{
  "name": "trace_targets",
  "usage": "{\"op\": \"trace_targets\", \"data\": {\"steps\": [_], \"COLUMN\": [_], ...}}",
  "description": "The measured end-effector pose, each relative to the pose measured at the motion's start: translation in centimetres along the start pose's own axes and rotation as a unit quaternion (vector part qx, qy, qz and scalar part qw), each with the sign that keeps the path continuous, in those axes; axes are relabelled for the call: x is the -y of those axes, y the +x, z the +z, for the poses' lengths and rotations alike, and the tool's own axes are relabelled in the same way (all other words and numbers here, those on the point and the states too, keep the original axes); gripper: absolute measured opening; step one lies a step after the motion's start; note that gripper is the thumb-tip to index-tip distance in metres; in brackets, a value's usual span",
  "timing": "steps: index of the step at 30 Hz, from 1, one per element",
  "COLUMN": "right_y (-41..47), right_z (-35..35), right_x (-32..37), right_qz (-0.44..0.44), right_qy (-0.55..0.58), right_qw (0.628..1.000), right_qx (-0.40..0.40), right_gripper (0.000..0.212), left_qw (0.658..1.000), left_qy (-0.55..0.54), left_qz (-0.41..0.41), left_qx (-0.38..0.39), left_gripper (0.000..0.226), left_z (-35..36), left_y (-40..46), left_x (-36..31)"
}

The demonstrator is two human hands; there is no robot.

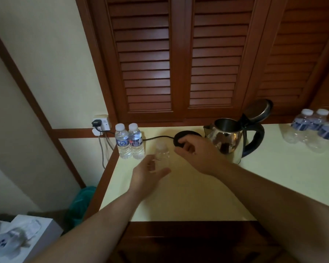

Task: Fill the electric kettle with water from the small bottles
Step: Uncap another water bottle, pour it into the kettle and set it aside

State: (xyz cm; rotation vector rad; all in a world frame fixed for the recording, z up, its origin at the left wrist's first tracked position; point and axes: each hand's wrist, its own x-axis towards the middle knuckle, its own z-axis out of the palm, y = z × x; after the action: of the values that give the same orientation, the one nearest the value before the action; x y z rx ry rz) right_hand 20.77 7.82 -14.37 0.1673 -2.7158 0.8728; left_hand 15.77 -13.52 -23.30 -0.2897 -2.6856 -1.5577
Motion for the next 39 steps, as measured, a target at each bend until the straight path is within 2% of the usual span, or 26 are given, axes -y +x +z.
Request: {"op": "trace_targets", "data": {"steps": [3,6,10,17,21,25,29,32,39], "right_y": [1.8,2.8,3.4,4.4,4.5,4.7,4.6,4.6,3.4], "right_z": [-1.6,-2.0,-2.1,-3.6,-3.4,-3.8,-3.5,-2.6,-3.3], "right_x": [2.2,3.4,4.1,5.4,5.9,5.5,5.2,4.6,3.3], "right_qz": [-0.021,-0.01,-0.007,-0.069,-0.059,-0.08,-0.065,-0.066,-0.069], "right_qy": [-0.046,-0.137,-0.137,-0.177,-0.204,-0.154,-0.155,-0.148,-0.037], "right_qw": [0.999,0.989,0.984,0.953,0.957,0.956,0.958,0.964,0.98], "right_qx": [-0.001,0.055,0.114,0.234,0.199,0.237,0.234,0.211,0.185], "right_gripper": [0.046,0.058,0.06,0.021,0.042,0.02,0.033,0.026,0.032], "left_qw": [1.0,0.999,0.998,0.998,0.997,0.996,0.996,0.997,0.995], "left_qy": [-0.001,-0.015,-0.014,-0.014,-0.013,-0.004,-0.011,-0.015,-0.036], "left_qz": [0.015,0.013,0.015,0.009,0.01,0.012,0.017,0.019,0.024], "left_qx": [0.027,0.047,0.06,0.067,0.073,0.085,0.081,0.08,0.09], "left_gripper": [0.042,0.038,0.039,0.038,0.041,0.04,0.041,0.042,0.04], "left_z": [1.3,1.8,1.5,1.3,1.2,1.1,1.2,1.4,1.5], "left_y": [-1.1,-1.7,-1.7,-1.6,-1.4,-1.3,-1.3,-1.2,-1.0], "left_x": [-1.2,-1.6,-1.7,-1.8,-1.6,-1.8,-1.7,-1.5,-1.2]}}
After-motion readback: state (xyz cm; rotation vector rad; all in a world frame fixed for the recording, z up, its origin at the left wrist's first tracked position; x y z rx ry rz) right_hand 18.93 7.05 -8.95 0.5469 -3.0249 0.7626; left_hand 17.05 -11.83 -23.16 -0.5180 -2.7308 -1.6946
